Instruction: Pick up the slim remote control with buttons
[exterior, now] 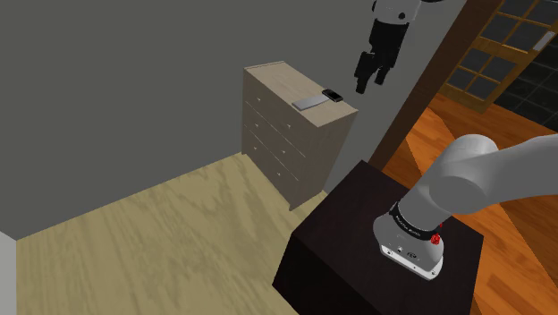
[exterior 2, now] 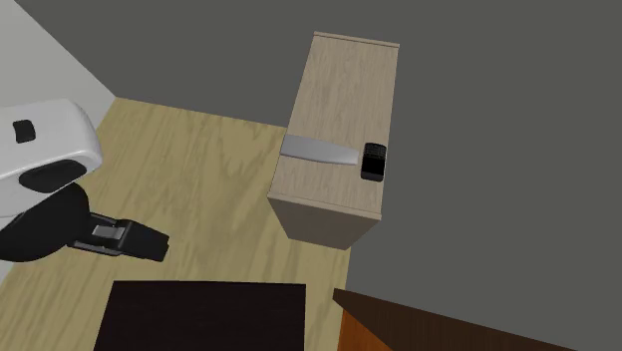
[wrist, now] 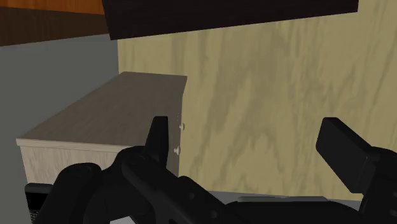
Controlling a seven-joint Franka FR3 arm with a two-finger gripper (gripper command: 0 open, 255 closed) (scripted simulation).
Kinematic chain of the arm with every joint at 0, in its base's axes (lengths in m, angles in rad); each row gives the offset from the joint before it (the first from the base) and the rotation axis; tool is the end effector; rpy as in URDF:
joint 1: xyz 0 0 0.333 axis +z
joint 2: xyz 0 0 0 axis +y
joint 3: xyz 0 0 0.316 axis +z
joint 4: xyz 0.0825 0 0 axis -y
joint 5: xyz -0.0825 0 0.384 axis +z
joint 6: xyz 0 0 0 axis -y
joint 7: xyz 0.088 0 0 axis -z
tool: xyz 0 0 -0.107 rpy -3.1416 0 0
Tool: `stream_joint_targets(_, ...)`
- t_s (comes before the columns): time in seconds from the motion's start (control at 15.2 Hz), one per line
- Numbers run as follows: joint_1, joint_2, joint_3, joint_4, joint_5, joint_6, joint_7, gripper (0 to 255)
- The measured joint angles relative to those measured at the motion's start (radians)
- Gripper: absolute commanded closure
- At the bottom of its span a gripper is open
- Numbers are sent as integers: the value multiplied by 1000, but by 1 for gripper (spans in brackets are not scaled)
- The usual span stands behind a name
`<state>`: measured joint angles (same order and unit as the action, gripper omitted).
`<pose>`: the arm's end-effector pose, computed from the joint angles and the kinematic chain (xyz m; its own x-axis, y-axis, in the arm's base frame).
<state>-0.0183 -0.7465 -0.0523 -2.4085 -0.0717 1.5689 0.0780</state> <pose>0.3124 -0.0333 0.5531 0.9873 -0.1309 -0.0905 -0.1274 -0.9909 0.0431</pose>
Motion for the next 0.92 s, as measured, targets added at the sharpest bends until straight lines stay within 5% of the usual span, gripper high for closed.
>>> stream_joint_targets(0.2,3,3,-33,-15,-24,23,-62,0)
stream_joint_targets(0.92,51,187,-336,-33,-190,286,-639,0)
